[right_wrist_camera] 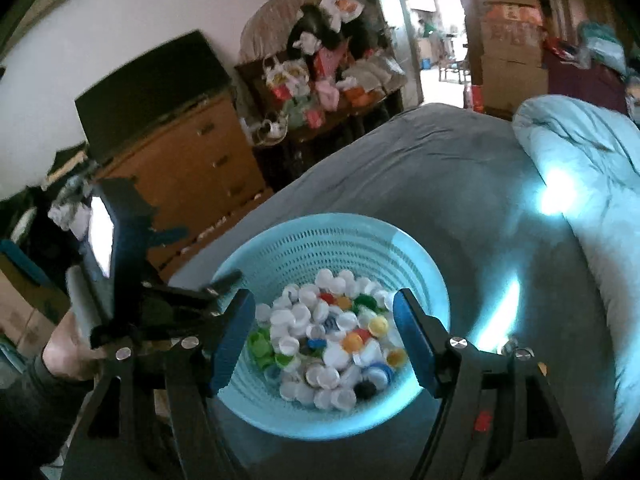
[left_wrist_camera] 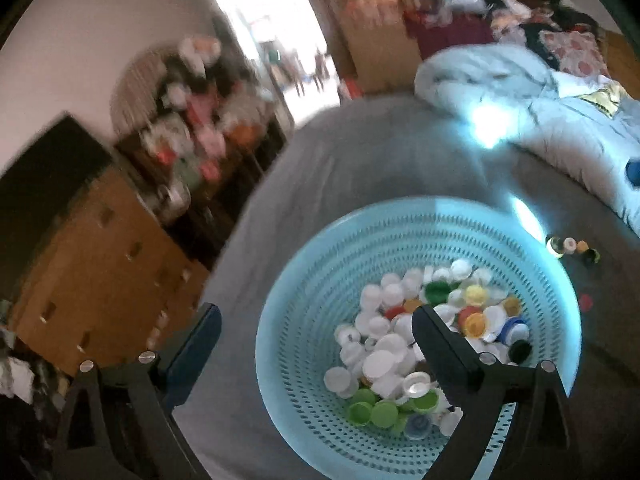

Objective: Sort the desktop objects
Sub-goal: 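Carry the white and orange caps over the teal basket and open both tools, then grasp a black cap with the left tool while the right tool grasps a green cap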

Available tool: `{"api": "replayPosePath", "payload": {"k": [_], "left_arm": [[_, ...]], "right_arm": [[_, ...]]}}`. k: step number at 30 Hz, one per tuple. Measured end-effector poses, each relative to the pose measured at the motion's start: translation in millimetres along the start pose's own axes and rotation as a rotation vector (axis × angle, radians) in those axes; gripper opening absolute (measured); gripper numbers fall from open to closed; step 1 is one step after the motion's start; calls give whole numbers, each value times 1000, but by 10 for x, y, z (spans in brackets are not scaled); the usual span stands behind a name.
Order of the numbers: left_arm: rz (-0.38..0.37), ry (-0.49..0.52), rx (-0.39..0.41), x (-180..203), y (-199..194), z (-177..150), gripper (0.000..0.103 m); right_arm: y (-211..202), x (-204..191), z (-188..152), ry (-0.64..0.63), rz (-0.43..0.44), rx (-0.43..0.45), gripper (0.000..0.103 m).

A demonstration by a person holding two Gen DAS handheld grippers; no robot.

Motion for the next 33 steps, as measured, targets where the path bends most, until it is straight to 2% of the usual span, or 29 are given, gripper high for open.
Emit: {"api": "replayPosePath", "payload": {"k": [3,6,10,14,19,22,29,33], "left_arm": [[-27,61,85,434,-394,20,99],[-91,131,130,1009,-655,-5,101],[-198,160,137,1726,-787,-42,101],[-269,201,122,2337,-787,-33,101],[-315,227,88,2833,-714,12,101],[-336,219,56,3059,-578,32,101],[-356,219,-4,3379,-196,-95,101],[-381,130,-78,3430,156,-348,101]], "right_arm": [[-253,240,-440,51,-44,24,67],[-525,542,-1006,99,-138,29,67],[-821,919,-1739,167,-239,-16,67],[-1039,1251,-2154,233,-297,-48,67],[-1237,1613,-2349,258,-350,-36,67],[-1273,1773,-2412,267,-351,-29,67],[-1117,2036,-2285,228,-336,-23,66],[-905,2269,-2123,197,-321,-10,66]]}}
Point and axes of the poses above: each gripper's, at about its wrist camera, not at the fingertips, and y roughly the way its jaws point, x to its right, z to its top, the point moved 10 cm from there along y, roughly the way its jaws point, and after that the axes turned 11 degrees about x, right-handed, at the moved point
